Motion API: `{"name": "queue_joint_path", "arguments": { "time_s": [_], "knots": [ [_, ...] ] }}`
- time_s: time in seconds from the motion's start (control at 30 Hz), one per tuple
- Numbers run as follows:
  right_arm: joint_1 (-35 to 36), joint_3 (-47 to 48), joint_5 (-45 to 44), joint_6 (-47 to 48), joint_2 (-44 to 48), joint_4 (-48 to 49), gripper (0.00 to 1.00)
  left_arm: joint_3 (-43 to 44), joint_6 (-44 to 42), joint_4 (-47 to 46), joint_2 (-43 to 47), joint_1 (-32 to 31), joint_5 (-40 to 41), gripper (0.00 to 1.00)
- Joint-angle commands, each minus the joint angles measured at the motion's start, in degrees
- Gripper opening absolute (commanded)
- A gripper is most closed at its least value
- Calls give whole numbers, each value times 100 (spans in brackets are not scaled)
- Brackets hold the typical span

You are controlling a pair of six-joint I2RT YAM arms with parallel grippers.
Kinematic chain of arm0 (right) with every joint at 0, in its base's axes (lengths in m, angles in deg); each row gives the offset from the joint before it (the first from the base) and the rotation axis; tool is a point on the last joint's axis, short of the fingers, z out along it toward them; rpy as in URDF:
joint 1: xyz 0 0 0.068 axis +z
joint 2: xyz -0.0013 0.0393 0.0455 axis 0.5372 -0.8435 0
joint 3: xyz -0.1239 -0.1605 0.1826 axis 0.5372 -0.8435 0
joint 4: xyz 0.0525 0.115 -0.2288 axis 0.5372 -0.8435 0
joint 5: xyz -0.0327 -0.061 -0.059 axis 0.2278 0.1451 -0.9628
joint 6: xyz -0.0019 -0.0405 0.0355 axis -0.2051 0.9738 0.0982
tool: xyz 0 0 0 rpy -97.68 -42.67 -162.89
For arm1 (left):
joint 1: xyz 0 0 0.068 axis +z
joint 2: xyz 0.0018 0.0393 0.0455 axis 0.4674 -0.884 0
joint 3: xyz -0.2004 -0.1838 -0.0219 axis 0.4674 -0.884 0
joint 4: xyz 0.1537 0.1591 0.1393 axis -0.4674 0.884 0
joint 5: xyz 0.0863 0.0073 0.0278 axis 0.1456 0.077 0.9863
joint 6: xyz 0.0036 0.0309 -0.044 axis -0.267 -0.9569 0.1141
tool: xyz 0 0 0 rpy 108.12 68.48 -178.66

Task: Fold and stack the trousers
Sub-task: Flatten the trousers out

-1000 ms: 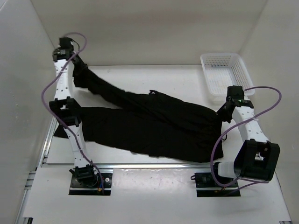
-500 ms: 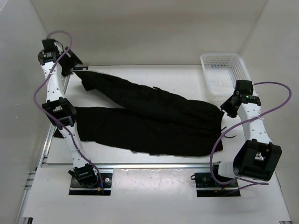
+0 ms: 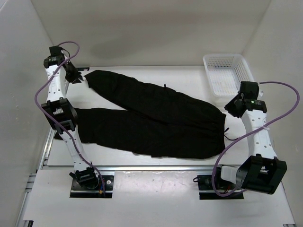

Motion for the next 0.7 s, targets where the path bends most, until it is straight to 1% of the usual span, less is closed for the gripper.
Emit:
{"name": "queue_joint_path", "arguments": {
  "time_s": [0.0, 0.07, 0.1, 0.13, 0.2, 0.23, 0.3, 0.33, 0.37, 0.4, 0.57, 0.6, 0.63, 0.67],
  "knots": [
    [296, -8, 388, 33, 74, -75, 26, -38, 17, -1, 74, -120, -1, 35],
    [437, -88, 389, 33, 74, -75, 26, 330, 105, -54, -173, -260, -55, 64],
    [490, -167, 389, 33, 74, -75, 28, 445, 167, -54, -392, -261, -55, 78],
    [543, -246, 441, 33, 74, -75, 28, 655, 219, -54, -498, -321, -55, 83],
    [544, -299, 442, 33, 126, -75, 29, 910, 290, -54, -744, -322, 15, 88],
    [544, -299, 442, 33, 126, -75, 29, 1025, 342, -54, -998, -383, 94, 88],
    [544, -299, 442, 95, 126, -75, 33, 1166, 343, 8, -1202, -445, 95, 88],
    [544, -299, 494, 164, 126, -75, 37, 1166, 343, 8, -1324, -445, 147, 88],
    [544, -299, 495, 165, 126, -75, 39, 1097, 395, -53, -1378, -497, 148, 85],
    [544, -299, 495, 165, 74, -75, 39, 1096, 396, -54, -1430, -550, 148, 81],
    [544, -299, 731, 112, -216, 56, 40, 1254, 396, -124, -1949, -691, 95, 74],
    [544, -299, 784, 51, -216, 56, 40, 1359, 396, -124, -2002, -752, 95, 70],
    [544, -299, 785, 51, -269, 117, 40, 1412, 396, -124, -2002, -753, 95, 64],
    [544, -238, 837, 51, -269, 118, 40, 1500, 396, -63, -2063, -753, 95, 35]
  ]
}}
